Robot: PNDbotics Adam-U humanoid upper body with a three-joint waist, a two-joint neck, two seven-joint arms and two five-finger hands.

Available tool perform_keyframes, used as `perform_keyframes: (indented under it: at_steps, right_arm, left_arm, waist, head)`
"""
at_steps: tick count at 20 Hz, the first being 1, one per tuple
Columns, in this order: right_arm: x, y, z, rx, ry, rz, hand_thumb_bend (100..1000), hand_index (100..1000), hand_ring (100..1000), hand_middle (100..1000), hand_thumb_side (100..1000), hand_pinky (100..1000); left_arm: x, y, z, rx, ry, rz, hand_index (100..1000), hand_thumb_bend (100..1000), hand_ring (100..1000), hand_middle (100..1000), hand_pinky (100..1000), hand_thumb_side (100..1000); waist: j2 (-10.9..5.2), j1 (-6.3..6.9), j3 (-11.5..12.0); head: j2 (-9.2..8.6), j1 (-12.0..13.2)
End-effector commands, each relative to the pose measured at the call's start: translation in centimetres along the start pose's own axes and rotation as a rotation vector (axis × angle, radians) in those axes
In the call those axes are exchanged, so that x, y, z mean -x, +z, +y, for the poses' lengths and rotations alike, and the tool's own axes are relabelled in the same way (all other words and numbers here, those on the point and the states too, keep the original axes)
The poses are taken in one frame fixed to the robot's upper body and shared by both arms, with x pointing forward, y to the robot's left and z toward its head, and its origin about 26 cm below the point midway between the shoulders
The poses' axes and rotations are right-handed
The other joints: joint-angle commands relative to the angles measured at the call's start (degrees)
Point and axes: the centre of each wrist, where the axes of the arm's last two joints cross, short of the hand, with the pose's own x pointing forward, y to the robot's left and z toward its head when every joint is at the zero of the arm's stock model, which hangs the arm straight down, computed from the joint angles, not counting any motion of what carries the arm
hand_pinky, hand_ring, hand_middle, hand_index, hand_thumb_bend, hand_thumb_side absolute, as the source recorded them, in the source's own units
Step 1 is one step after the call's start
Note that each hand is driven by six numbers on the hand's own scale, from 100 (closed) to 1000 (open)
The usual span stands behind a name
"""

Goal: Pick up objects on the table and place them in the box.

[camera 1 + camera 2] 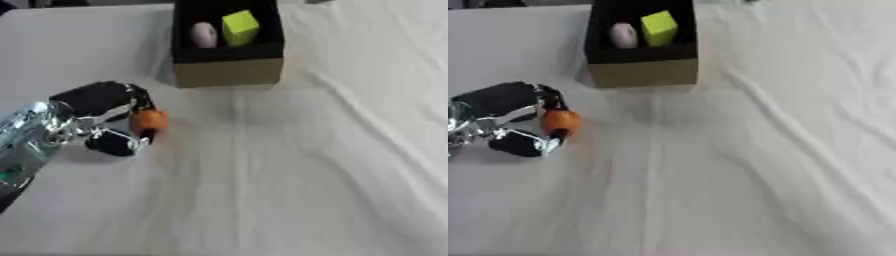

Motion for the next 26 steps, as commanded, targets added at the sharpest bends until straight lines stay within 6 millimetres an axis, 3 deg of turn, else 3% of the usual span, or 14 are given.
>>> perform_keyframes:
  at_steps: [1, 6, 10, 18, 26]
  right_arm:
    - [-0.3, -0.4, -0.9, 0.021, 0.021, -0.019, 100, 805, 870, 683, 971, 861]
    - [-0.3, -0.5, -1.0, 0.027, 0.026, -0.02, 100, 804, 870, 683, 967, 860]
    - [-0.4, -0.6, -1.1, 0.029, 0.027, -0.027, 100, 805, 870, 683, 967, 861]
    - [-0.7, -1.0, -1.1, 0.029, 0.023, -0.042, 100, 804, 870, 682, 970, 860]
    - [-1.1, -1.6, -1.2, 0.04, 0.011, -0.067, 100, 803, 870, 680, 972, 860]
  left_arm:
    - [0.1, 1.3, 3.4, -0.107, -0.029, 0.012, 721, 100, 674, 675, 561, 416]
    - [-0.6, 2.1, 7.2, -0.233, -0.04, -0.01, 718, 100, 672, 672, 560, 409]
    - [-0.9, 1.4, 9.7, -0.299, -0.035, -0.051, 712, 100, 664, 664, 553, 409]
    - [0.1, -3.2, 13.1, -0.383, 0.011, -0.045, 706, 100, 656, 657, 545, 407]
    - [2.6, -7.7, 13.9, -0.435, 0.039, 0.056, 700, 100, 651, 654, 542, 402]
  waist:
    - [-1.33, 0.1, 0.1]
    - [-1.33, 0.35, 0.0]
    - [-1.28, 0.51, -0.2]
    - [-0.49, 0.81, -1.3]
    - [1.25, 0.97, -3.4]
  head:
    - [-0.5, -0.4]
    - [-0.79, -0.8]
    - [-1.2, -0.7]
    - [-2.7, 0.0]
    - [-4.63, 2.4]
